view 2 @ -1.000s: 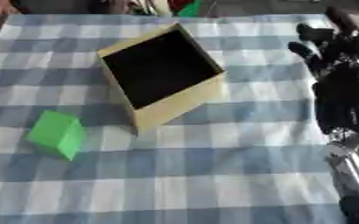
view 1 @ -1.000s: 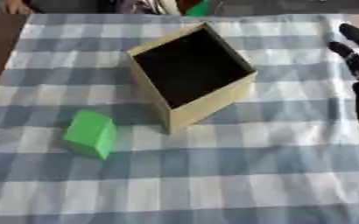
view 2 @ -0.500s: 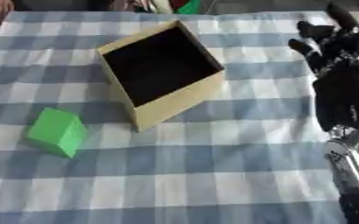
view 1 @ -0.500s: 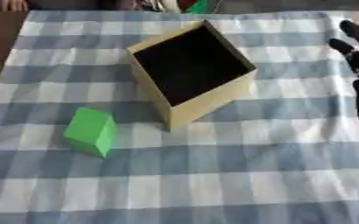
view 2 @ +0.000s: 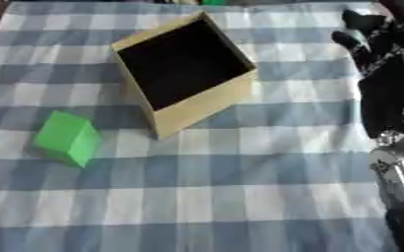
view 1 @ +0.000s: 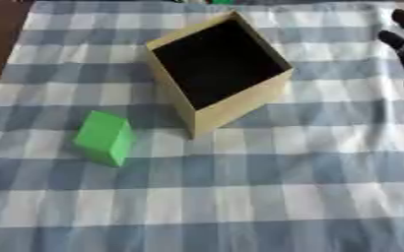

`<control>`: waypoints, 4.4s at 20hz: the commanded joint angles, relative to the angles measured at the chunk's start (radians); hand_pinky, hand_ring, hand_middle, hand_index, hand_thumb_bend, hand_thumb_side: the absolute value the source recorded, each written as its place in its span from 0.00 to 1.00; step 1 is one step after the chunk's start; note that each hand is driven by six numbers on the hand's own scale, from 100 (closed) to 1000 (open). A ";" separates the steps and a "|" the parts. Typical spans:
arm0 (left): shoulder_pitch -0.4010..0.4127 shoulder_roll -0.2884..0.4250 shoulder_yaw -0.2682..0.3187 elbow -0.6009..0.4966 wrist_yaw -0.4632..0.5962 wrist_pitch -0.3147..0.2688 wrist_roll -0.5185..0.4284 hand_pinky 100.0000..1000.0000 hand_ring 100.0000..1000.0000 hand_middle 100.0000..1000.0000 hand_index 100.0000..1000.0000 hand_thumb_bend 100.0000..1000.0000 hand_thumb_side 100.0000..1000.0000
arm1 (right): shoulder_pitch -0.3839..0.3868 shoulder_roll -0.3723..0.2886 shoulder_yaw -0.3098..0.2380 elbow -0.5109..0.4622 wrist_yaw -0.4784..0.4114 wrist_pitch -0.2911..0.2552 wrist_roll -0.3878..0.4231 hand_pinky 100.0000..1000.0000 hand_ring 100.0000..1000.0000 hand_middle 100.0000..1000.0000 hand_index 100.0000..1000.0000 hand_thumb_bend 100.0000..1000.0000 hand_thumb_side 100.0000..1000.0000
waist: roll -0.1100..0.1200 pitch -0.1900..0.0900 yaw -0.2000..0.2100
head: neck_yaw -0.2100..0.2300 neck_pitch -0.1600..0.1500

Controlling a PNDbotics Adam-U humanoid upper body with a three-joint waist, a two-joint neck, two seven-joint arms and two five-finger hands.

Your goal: Pick up objects on the table and place them in the box.

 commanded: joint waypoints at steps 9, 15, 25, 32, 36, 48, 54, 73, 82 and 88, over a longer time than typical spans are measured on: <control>-0.068 0.402 -0.047 0.001 -0.164 0.133 -0.270 0.59 0.59 0.58 0.82 0.15 0.65 | -0.007 -0.045 0.004 -0.017 -0.008 0.003 0.007 0.78 0.85 0.57 0.89 0.00 0.95 | 0.027 -0.019 -0.008 | -0.001 0.006; -0.159 0.530 -0.126 0.097 -0.201 0.016 -0.563 0.63 0.69 0.68 0.87 0.23 0.69 | -0.011 -0.047 0.010 -0.017 -0.013 0.004 0.015 0.78 0.85 0.56 0.89 0.00 0.95 | 0.026 -0.020 -0.016 | -0.001 -0.006; -0.284 0.574 -0.204 0.148 -0.220 -0.133 -1.015 0.72 0.84 0.81 0.94 0.50 0.74 | -0.016 -0.045 0.019 -0.017 -0.016 0.011 0.024 0.78 0.85 0.56 0.89 0.00 0.96 | 0.029 -0.019 -0.027 | 0.019 -0.008; -0.298 0.554 -0.226 0.125 -0.191 -0.128 -1.280 0.74 0.85 0.82 0.95 0.66 0.71 | -0.017 -0.034 0.019 -0.017 -0.018 0.021 0.024 0.79 0.85 0.56 0.89 0.00 0.96 | 0.031 -0.019 -0.033 | 0.030 -0.025; -0.305 0.543 -0.231 0.120 -0.182 -0.112 -1.367 0.75 0.87 0.85 0.97 0.72 0.69 | -0.018 -0.034 0.020 -0.017 -0.017 0.019 0.025 0.79 0.85 0.56 0.89 0.00 0.96 | 0.029 -0.019 -0.036 | 0.031 -0.026; -0.437 0.465 -0.309 0.123 -0.211 -0.108 -1.442 0.77 0.90 0.87 1.00 0.81 0.73 | -0.020 -0.028 0.029 -0.017 -0.019 0.026 0.034 0.79 0.85 0.56 0.89 0.00 0.97 | 0.023 -0.020 -0.041 | 0.039 -0.026; -0.508 0.408 -0.393 0.180 -0.236 -0.151 -1.442 0.77 0.90 0.87 1.00 0.83 0.67 | -0.024 -0.025 0.035 -0.017 -0.022 0.034 0.040 0.79 0.85 0.56 0.89 0.00 0.96 | 0.027 -0.021 -0.047 | 0.032 -0.033; -0.579 0.373 -0.562 0.349 -0.338 -0.273 -1.442 0.80 0.92 0.90 1.00 0.83 0.55 | -0.029 -0.017 0.045 -0.017 -0.025 0.056 0.050 0.79 0.85 0.56 0.89 0.00 0.96 | 0.042 -0.019 -0.061 | 0.039 -0.025; -0.601 0.344 -0.604 0.366 -0.369 -0.326 -1.442 0.80 0.92 0.90 1.00 0.86 0.43 | -0.030 -0.015 0.049 -0.017 -0.022 0.059 0.054 0.79 0.85 0.56 0.89 0.00 0.96 | 0.040 -0.015 -0.062 | 0.020 -0.031; -0.594 0.349 -0.633 0.392 -0.358 -0.359 -1.442 0.82 0.91 0.89 1.00 0.93 0.47 | -0.031 -0.012 0.052 -0.017 -0.021 0.066 0.056 0.79 0.86 0.55 0.89 0.00 0.96 | 0.043 -0.014 -0.063 | 0.013 -0.027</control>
